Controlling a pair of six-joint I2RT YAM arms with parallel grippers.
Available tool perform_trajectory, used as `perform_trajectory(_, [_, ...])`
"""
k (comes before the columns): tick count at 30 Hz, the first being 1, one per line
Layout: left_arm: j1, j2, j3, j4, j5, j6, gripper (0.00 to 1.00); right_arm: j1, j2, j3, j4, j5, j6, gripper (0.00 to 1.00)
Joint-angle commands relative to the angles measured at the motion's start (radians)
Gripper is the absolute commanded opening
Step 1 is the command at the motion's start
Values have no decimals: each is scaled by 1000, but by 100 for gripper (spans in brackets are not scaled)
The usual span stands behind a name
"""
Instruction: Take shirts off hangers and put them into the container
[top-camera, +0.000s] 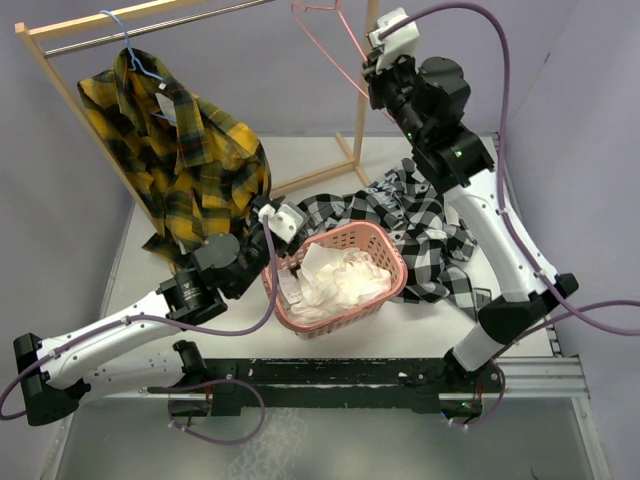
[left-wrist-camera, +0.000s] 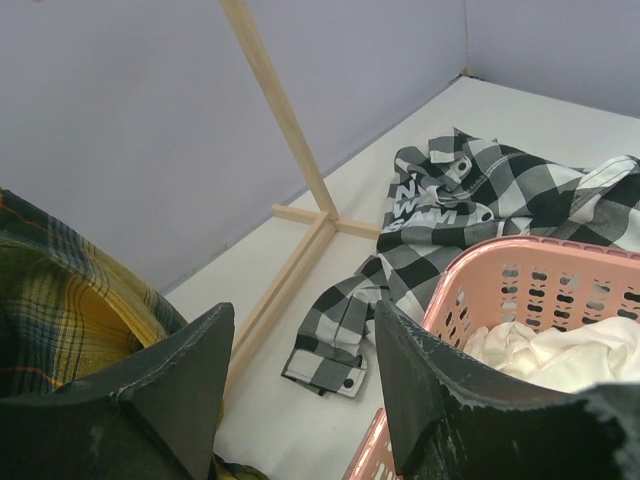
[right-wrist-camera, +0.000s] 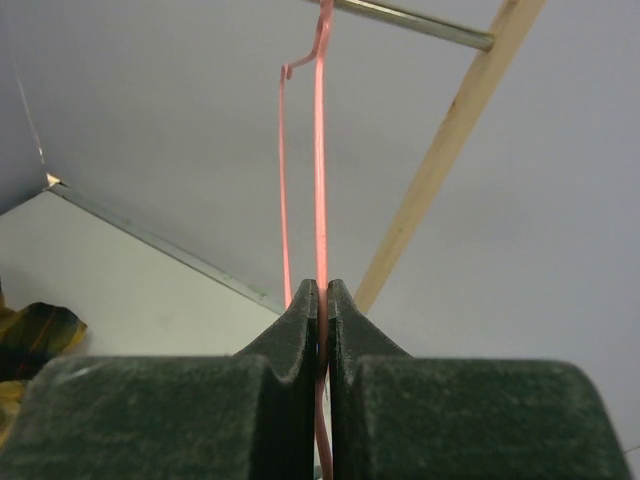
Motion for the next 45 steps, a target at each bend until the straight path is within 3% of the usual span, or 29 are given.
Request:
perform_trajectory(1, [-2, -16, 0, 56, 12, -15, 61, -2, 44, 75, 79, -23, -26, 0])
perform_trajectory(11, [-1, -31, -9, 68, -6, 0, 61, -2, 120, 133, 68, 50, -25, 2])
perform_trajectory(16, [-1, -28, -8, 67, -2, -4, 62, -2, 15, -16, 95, 136, -21, 66])
perform_trajectory(17, [-2, -28, -7, 66, -2, -4, 62, -2, -26, -71, 104, 147, -12, 76])
perform_trajectory(18, [-2, -29, -7, 65, -3, -4, 63, -2, -74, -127, 113, 163, 1, 80])
perform_trajectory(23, [-3, -29, -5, 65, -7, -8, 63, -2, -349, -430, 34, 291, 103, 82])
perform_trajectory(28, [-3, -27, -1, 58, -10, -16, 63, -29, -525, -621, -273, 442, 297, 89])
perform_trajectory(31, [-3, -27, -1, 55, -13, -19, 63, -167, -509, -643, -507, 296, 426, 91])
perform_trajectory(35, [-3, -26, 1, 54, -14, -18, 63, -260, -510, -735, -524, 211, 536, 94])
perform_trajectory(39, [-4, -28, 4, 52, -28, -16, 62, -454, -491, -836, -406, -57, 633, 94])
perform_trajectory(45, [-4, -27, 5, 50, -31, -16, 62, -471, -374, -879, -326, -96, 659, 95])
